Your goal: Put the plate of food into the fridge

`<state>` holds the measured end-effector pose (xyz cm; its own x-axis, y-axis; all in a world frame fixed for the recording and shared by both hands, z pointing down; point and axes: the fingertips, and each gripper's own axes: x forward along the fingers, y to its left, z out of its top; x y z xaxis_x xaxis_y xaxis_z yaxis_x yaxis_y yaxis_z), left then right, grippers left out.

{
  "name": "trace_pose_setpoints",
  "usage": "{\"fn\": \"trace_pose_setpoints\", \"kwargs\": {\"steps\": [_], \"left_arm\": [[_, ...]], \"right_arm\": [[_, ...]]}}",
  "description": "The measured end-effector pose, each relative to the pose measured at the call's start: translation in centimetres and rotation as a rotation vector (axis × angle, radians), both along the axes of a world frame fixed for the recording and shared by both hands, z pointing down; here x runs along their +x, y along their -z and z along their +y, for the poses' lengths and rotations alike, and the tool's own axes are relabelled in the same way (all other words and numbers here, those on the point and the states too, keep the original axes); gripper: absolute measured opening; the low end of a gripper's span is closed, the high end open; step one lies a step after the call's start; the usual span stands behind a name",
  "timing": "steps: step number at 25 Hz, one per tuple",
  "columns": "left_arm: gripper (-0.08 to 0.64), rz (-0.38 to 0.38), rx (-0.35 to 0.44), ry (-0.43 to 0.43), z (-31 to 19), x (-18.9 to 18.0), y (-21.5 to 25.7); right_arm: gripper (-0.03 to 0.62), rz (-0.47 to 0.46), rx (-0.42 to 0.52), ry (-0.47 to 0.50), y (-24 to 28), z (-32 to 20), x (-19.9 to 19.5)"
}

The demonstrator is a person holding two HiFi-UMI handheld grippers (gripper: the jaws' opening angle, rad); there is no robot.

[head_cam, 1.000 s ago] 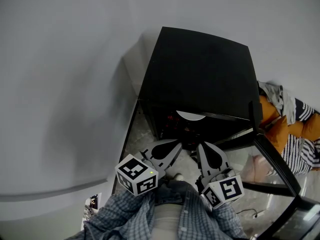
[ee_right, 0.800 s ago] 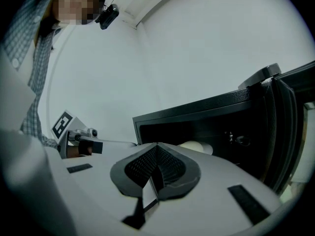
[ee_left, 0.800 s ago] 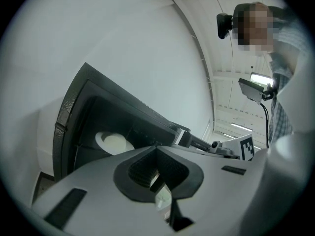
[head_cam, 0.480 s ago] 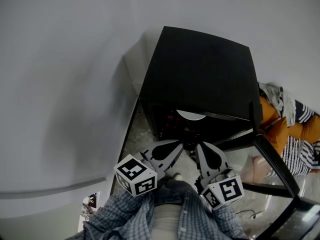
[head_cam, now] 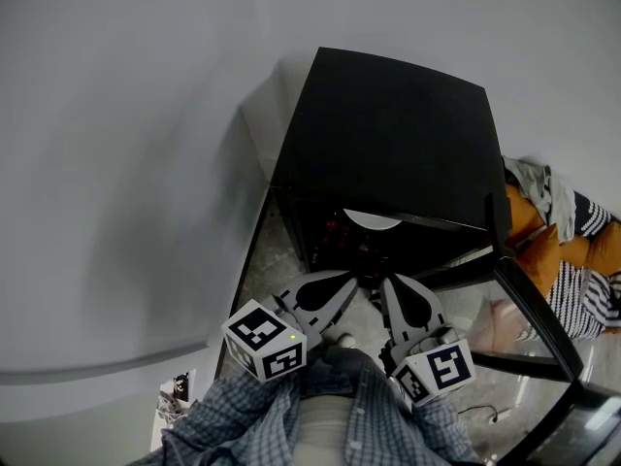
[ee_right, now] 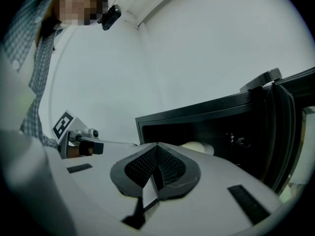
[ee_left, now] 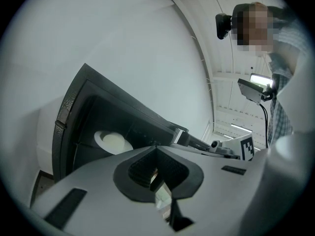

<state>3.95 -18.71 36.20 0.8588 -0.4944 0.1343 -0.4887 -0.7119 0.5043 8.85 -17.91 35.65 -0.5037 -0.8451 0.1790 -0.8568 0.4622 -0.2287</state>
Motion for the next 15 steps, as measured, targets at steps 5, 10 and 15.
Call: {"fn": "trace_pose_setpoints", "kwargs": {"steps": [5, 10, 15], "left_arm": [[0.006, 0.002, -0.005, -0.004, 0.11, 0.01, -0.12], [0.006, -0.006, -0.005, -0.011, 0.20, 0.12, -0.16], [0.006, -0.009, -0.007, -0.008, 0.14, -0.04, -0.22]], "right_arm": [[0.006, -0.002, 0.000, 0.007, -0.06, 0.08, -0.20], [0.006, -0.007, -0.003, 0.013, -0.10, 0.11, -0.31], [0.006, -0.006, -0.005, 0.019, -0.17, 0.09, -0.54]]}}
